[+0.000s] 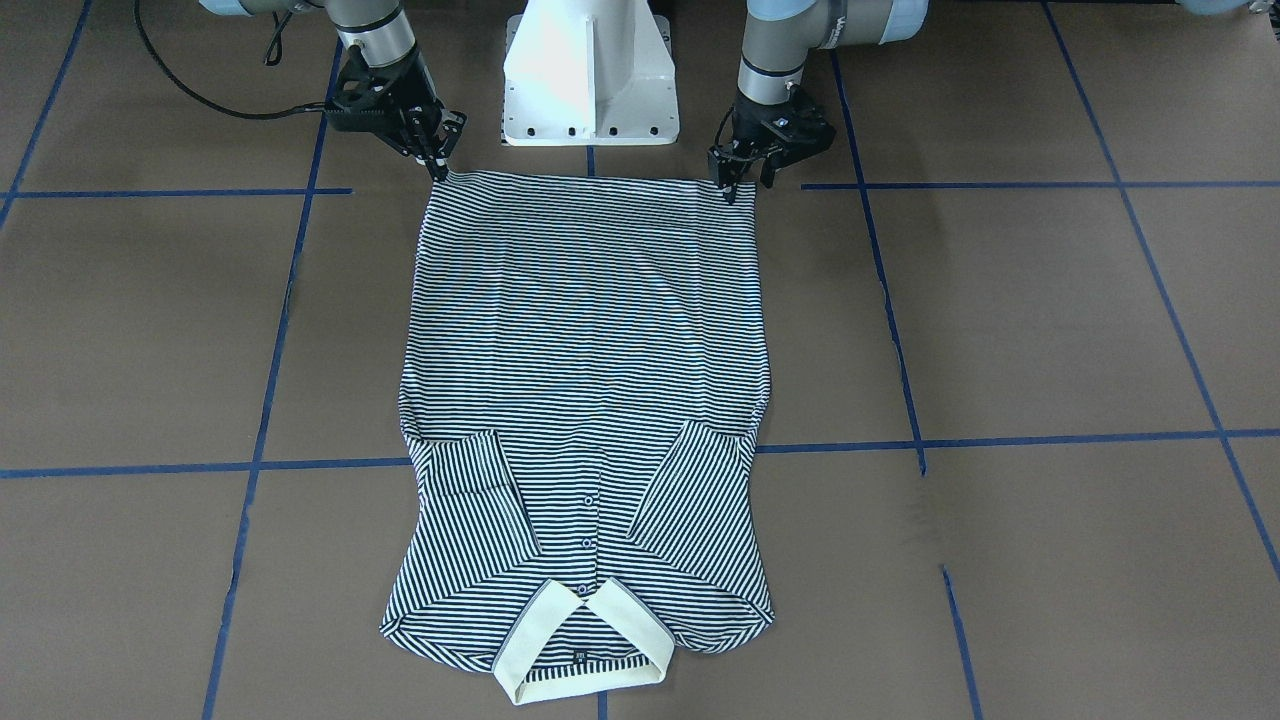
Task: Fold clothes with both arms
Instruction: 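Lower both grippers to the hem corners nearest the robot and grasp them, then lift the hem with both grippers and fold it toward the collar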
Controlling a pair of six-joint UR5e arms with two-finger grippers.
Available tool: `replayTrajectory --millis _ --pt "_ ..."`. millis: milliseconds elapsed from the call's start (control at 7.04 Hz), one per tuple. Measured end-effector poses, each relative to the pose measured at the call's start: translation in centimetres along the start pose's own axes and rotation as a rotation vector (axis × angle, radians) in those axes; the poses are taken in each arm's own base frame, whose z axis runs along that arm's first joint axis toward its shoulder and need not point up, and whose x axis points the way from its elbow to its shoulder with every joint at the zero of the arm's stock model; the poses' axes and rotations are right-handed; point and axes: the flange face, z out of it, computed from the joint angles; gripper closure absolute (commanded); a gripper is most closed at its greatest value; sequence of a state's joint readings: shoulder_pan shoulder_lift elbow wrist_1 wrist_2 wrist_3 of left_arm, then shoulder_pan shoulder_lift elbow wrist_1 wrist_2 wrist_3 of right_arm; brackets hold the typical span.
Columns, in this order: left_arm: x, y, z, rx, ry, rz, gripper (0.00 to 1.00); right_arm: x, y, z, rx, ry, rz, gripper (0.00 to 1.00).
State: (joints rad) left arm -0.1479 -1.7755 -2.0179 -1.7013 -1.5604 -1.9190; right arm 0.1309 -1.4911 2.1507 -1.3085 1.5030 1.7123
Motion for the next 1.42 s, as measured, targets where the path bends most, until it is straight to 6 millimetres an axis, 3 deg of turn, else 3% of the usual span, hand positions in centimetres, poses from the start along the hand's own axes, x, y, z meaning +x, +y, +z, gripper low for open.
replayTrajectory --millis 426,710,994,1420 --pt "0.1 0.1 -0.4 -0.004 0.008 0.003 1.00 0.0 -0.1 0.0 0.001 0.001 0.001 1.00" --pt "0.6 0.2 -2.4 -0.019 0.044 0.016 1.00 0.0 -0.2 -0.4 -0.010 -0.003 0.004 1.00" --pt "1.1 1.0 -6.3 -0.035 0.068 0.028 1.00 0.4 -1.3 -3.1 -0.057 -0.024 0.024 1.00" --pt "-0.7 7.7 -14.9 -0.150 0.045 0.125 1.00 2.6 -0.4 -7.6 -0.207 -0.027 0.022 1.00"
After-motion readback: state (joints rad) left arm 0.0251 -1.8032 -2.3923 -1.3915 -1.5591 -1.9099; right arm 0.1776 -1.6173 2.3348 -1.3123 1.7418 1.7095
